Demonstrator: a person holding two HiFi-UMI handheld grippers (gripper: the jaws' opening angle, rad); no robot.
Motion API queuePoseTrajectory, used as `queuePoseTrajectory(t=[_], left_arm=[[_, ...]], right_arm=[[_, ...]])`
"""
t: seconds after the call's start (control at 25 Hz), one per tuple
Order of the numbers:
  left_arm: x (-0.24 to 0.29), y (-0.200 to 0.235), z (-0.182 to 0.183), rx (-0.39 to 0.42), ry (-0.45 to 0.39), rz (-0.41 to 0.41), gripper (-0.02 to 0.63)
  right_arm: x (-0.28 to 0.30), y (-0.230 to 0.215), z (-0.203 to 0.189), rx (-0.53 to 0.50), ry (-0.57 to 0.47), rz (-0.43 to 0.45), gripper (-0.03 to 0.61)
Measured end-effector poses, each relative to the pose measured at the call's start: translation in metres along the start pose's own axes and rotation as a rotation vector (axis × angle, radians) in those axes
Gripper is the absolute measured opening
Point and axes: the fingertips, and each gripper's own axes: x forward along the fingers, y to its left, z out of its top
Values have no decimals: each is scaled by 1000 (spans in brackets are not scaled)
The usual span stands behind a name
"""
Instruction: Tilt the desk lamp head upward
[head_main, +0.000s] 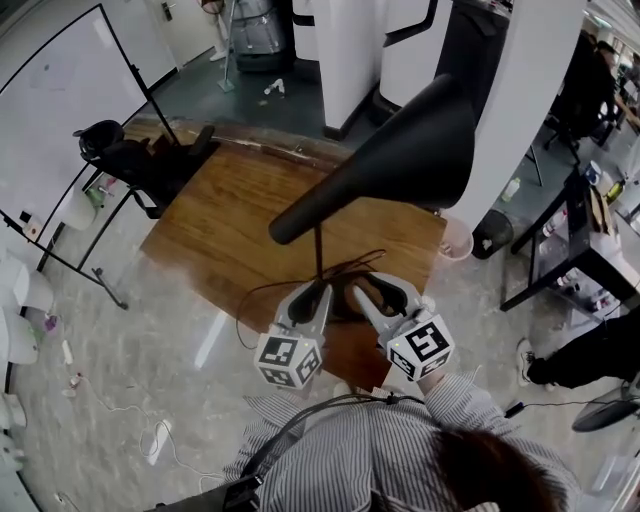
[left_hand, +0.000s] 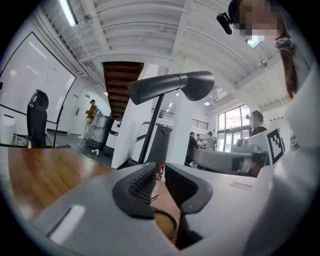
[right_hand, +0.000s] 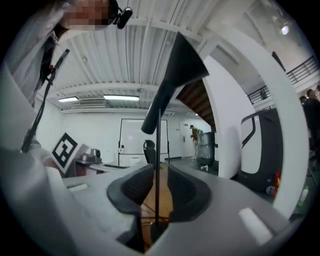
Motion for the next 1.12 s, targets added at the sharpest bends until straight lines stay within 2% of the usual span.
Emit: queuePoseTrajectory(t=[0.12,0.2,0.24,0.4,0.68,1.12], left_arm=[[-5,-3,-4,10,10,20,7],[-7,-2,-6,15,21,30,6],[-8,-2,-7,16,27,35,6],[-11,-6,-15,4,50,37,6],[-5,-14,-24,-7,77,12,6],[0,-18,-24,-12,77,18,5]], right_arm=[[11,5,-23,15,72,-20,61],[12,13,-32,31,97,-4,38],[13,18,-36,39,108,11,3],[17,34,-43,43,140,49,2],[18,28,-37,43,143,35,2],[13,22,-44,52,162,39,2]])
